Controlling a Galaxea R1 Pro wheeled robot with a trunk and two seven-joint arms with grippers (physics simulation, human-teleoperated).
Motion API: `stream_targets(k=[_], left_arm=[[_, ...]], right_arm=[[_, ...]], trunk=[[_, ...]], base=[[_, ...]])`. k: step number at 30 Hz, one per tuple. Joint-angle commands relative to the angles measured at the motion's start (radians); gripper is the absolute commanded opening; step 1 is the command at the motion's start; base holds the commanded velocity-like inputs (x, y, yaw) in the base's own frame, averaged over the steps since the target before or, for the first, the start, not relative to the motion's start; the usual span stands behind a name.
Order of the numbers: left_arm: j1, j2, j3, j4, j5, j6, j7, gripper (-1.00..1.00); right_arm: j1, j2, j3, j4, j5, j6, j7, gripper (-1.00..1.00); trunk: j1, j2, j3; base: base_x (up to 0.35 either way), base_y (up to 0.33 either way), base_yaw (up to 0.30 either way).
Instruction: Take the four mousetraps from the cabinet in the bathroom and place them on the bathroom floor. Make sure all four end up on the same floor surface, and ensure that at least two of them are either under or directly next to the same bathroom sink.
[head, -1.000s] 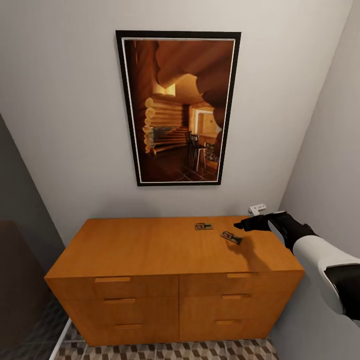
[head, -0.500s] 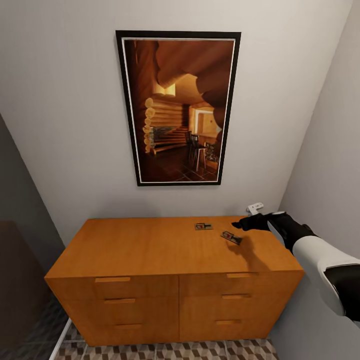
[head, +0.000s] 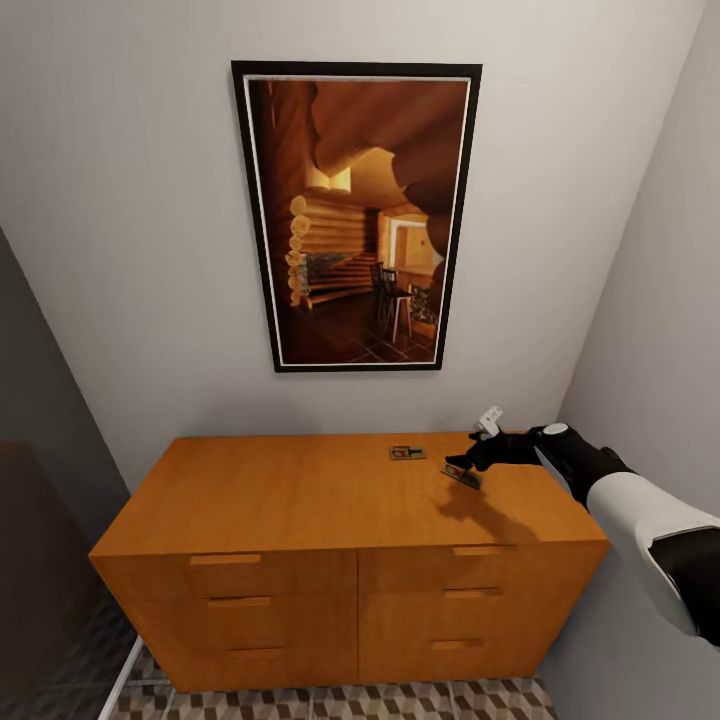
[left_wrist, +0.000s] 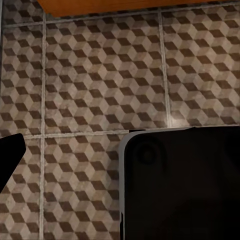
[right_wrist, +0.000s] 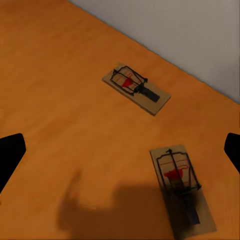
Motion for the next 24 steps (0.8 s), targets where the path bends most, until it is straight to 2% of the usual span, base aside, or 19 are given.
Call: stream_targets(k=[1,9,14,15,19,24], left_arm=[[-0.001,0.0,0.003,0.002,-0.011,-0.005,0.009,1.0],[-0.001,-0.003,0.003,0.001,-0.011,-0.005,0.009,1.0],[-0.001,-0.004,0.004,0.001,-0.011,-0.005,0.009,1.0],[-0.001,-0.004,0.004,0.001,-0.011,-0.005,0.009,1.0],[-0.001,-0.005,0.005,0.001,-0.01,-0.005,0.009,1.0],[-0.001,-0.009,0.005,0.001,-0.009,-0.005,0.01,1.0]], right_arm=[[0.0,-0.003,-0.002,-0.002,0.005,0.001,0.012,1.0],[0.0,-0.035,0.004,0.003,0.006,-0.092,0.115,1.0],[0.0,-0.067,0.004,0.009,0.001,-0.144,0.18,1.0],[0.0,-0.081,0.003,0.01,-0.001,-0.151,0.193,1.0],[0.0,-0.102,0.003,0.012,-0.004,-0.163,0.21,1.0],[0.0,-0.114,0.002,0.013,-0.005,-0.183,0.219,1.0]], trunk=[[0.001,-0.002,-0.002],[0.001,-0.002,-0.002],[0.001,-0.002,-0.002],[0.001,-0.002,-0.002],[0.001,-0.002,-0.002],[0.001,-0.002,-0.002]], base=[[0.0,0.0,0.0],[0.0,0.0,0.0],[0.0,0.0,0.0],[0.0,0.0,0.0],[0.0,0.0,0.0],[0.0,0.0,0.0]])
